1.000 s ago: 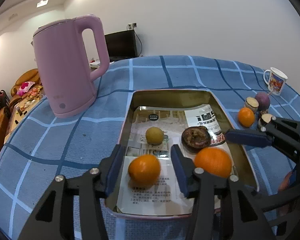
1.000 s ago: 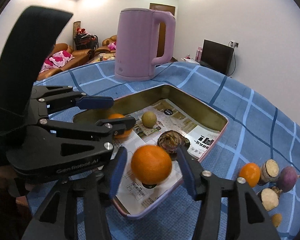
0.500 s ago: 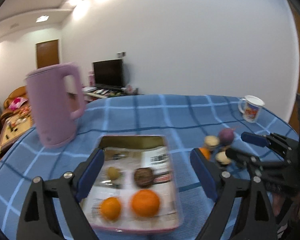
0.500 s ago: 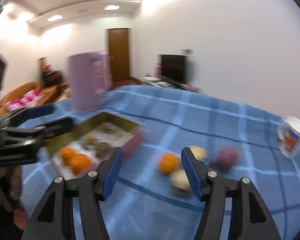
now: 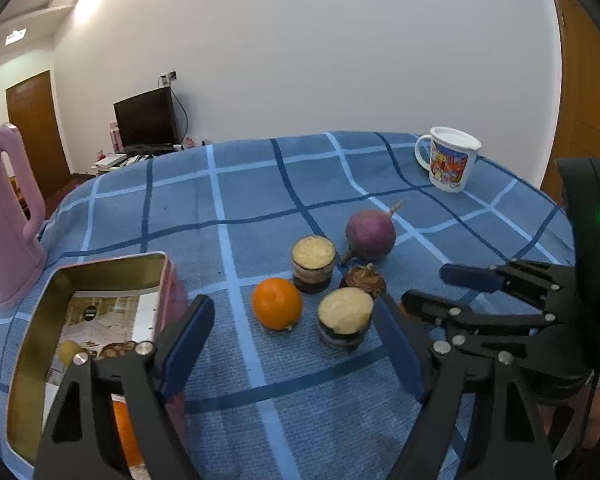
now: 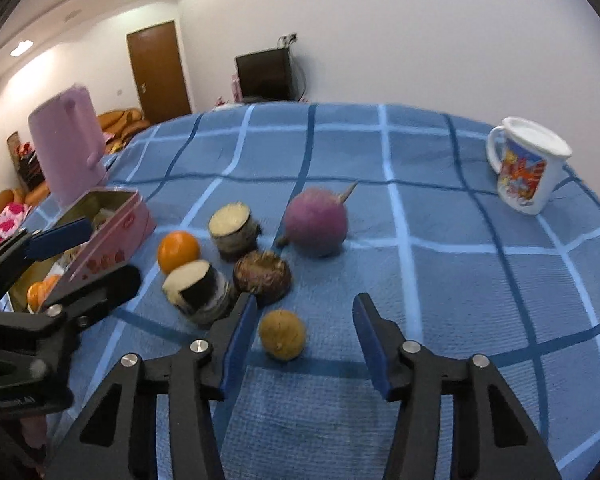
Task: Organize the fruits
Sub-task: 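Grasp the tan round fruit with the right tool while the left tool grasps a cut root slice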
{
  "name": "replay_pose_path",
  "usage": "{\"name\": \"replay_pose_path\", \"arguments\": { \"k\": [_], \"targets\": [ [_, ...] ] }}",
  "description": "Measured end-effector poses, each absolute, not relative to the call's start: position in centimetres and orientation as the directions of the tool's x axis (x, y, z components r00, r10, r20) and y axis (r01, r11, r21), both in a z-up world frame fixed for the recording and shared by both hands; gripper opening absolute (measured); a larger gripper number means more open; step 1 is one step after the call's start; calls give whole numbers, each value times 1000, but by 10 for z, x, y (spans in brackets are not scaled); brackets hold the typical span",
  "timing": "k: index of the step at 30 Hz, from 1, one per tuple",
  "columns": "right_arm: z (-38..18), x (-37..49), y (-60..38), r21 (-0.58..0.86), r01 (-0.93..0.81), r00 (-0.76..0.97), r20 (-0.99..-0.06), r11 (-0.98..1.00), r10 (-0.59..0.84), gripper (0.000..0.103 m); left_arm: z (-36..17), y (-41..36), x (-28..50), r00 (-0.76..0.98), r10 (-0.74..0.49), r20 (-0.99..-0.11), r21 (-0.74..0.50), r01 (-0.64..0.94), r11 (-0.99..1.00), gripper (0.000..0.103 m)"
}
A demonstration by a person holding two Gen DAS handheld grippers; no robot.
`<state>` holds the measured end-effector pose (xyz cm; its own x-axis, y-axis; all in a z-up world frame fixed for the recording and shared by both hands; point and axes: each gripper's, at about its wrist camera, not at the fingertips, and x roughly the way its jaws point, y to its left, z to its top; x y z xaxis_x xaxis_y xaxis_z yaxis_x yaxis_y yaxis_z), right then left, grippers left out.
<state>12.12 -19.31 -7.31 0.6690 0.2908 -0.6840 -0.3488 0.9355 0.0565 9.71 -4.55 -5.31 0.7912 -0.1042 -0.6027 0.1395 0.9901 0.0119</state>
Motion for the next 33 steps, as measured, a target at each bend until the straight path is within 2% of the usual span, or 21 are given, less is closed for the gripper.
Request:
{"name": "replay_pose_path", "arguments": {
  "k": [5,6,7,8,9,20,23,29,33],
  "targets": [
    [-85,132,-192,100,-377,594,-737,921,323,45,-56,-48,99,781,-123,-612,-4,153,988,77],
    [-88,135,-192,111,-384,578,-745,917,332,42,-56,-50,99,780,-129,-613,-2,162,987,76],
    [-89,136,-192,113,-382,574,-749,917,331,34,-57,-54,99,777,-136,-615,5,177,984,73],
    [-89,134,-192,113,-383,573,-749,917,332,28,-59,-58,100,772,-137,-621,13,185,983,68],
    [-90,134,-192,112,-384,572,-750,917,331,28,-61,-61,102,766,-136,-629,18,189,982,65],
    [-85,133,-212,136,-283,623,-727,949,290,28,-75,-75,119,713,-171,-680,-6,228,974,64],
    [-85,134,-212,134,-281,621,-730,950,287,28,-79,-81,126,689,-173,-704,-2,242,970,41],
    [-82,131,-209,122,-303,630,-719,945,294,28,-80,-77,127,680,-202,-705,-42,244,969,41],
    [-79,126,-209,118,-312,650,-697,943,303,28,-76,-80,121,706,-195,-680,-16,252,968,41]
  ]
}}
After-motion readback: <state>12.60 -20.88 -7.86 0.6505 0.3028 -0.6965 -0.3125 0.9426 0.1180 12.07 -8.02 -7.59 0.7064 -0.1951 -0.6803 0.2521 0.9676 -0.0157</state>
